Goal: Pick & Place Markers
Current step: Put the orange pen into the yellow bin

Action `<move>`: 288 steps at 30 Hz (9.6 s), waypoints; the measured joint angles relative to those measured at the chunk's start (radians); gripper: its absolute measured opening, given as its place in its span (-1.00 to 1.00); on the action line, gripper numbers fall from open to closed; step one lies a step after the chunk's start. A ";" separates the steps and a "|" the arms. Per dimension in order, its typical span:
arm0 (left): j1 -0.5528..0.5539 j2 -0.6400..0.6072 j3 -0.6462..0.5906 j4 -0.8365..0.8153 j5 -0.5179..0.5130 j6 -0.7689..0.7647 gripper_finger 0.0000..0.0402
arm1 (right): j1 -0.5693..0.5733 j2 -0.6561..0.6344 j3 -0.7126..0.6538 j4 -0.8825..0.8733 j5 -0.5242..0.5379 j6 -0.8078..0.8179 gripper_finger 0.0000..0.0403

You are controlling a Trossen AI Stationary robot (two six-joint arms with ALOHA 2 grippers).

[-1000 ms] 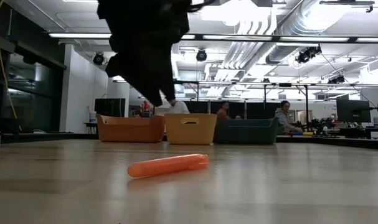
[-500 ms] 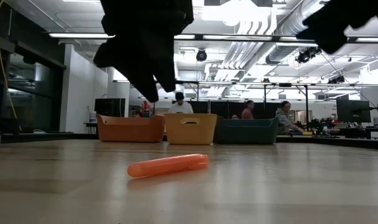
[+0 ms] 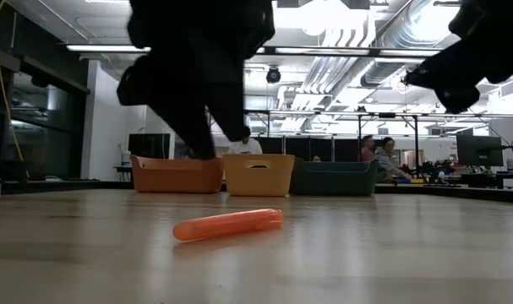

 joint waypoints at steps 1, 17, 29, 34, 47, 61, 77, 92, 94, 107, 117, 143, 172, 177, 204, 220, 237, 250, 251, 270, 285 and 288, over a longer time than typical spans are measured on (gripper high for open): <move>-0.001 0.013 0.008 -0.005 0.015 0.000 -0.12 | 0.000 -0.001 -0.006 0.004 -0.001 -0.001 -0.34; 0.002 0.071 0.091 -0.110 -0.036 -0.043 -0.12 | 0.000 0.008 -0.025 -0.007 -0.116 0.097 -0.34; 0.002 0.071 0.091 -0.106 -0.057 -0.085 -0.12 | 0.000 0.008 -0.024 -0.007 -0.179 0.043 -0.34; 0.002 0.122 0.116 -0.092 -0.026 -0.089 -0.12 | 0.000 0.008 -0.024 -0.007 -0.179 0.043 -0.34; 0.002 0.228 0.285 -0.228 -0.029 -0.064 -0.12 | 0.000 0.015 -0.023 -0.010 -0.177 0.043 -0.34; 0.024 0.217 0.285 -0.231 0.002 -0.069 -0.12 | 0.000 0.015 -0.023 -0.010 -0.176 0.043 -0.34; 0.066 0.211 0.375 -0.168 0.126 -0.333 -0.12 | 0.000 0.014 -0.023 -0.007 -0.176 0.043 -0.34; 0.028 0.211 0.375 -0.171 -0.006 -0.514 -0.12 | 0.000 0.014 -0.024 -0.007 -0.176 0.043 -0.34; 0.021 0.211 0.375 -0.167 -0.007 -0.522 -0.12 | 0.000 0.014 -0.023 -0.007 -0.176 0.043 -0.34; 0.027 0.211 0.375 -0.114 0.020 -0.564 -0.12 | 0.000 0.014 -0.024 -0.007 -0.176 0.043 -0.34; 0.007 0.212 0.374 -0.171 -0.018 -0.910 -0.12 | 0.000 0.014 -0.024 -0.007 -0.176 0.043 -0.34; 0.044 0.264 0.375 -0.144 0.096 -1.031 -0.12 | 0.000 0.015 -0.023 -0.007 -0.176 0.043 -0.34; 0.050 0.359 0.380 -0.131 0.197 -0.990 -0.12 | 0.000 0.014 -0.023 -0.007 -0.176 0.043 -0.34; 0.050 0.361 0.381 -0.215 0.230 -0.975 -0.12 | 0.000 0.015 -0.023 -0.007 -0.177 0.043 -0.34; 0.046 0.361 0.375 -0.412 0.337 -0.607 -0.12 | 0.000 0.014 -0.023 -0.007 -0.177 0.043 -0.34; 0.044 0.361 0.371 -0.371 0.265 -0.129 -0.12 | 0.000 0.014 -0.023 -0.007 -0.176 0.043 -0.34; 0.027 0.359 0.375 -0.339 0.095 -0.088 -0.12 | 0.000 0.015 -0.023 -0.007 -0.177 0.043 -0.34; 0.026 0.380 0.377 -0.375 0.106 -0.043 -0.12 | 0.000 0.014 -0.023 -0.007 -0.176 0.043 -0.34; 0.026 0.380 0.377 -0.381 0.105 -0.043 -0.12 | 0.000 0.014 -0.023 -0.007 -0.176 0.043 -0.34; 0.030 0.380 0.376 -0.410 0.139 0.044 -0.88 | 0.000 0.014 -0.023 -0.007 -0.176 0.043 -0.34; 0.050 0.380 0.374 -0.391 0.194 0.003 -0.88 | 0.000 0.015 -0.023 -0.007 -0.176 0.043 -0.34; 0.050 0.380 0.374 -0.388 0.194 -0.004 -0.88 | 0.000 0.015 -0.023 -0.007 -0.176 0.043 -0.34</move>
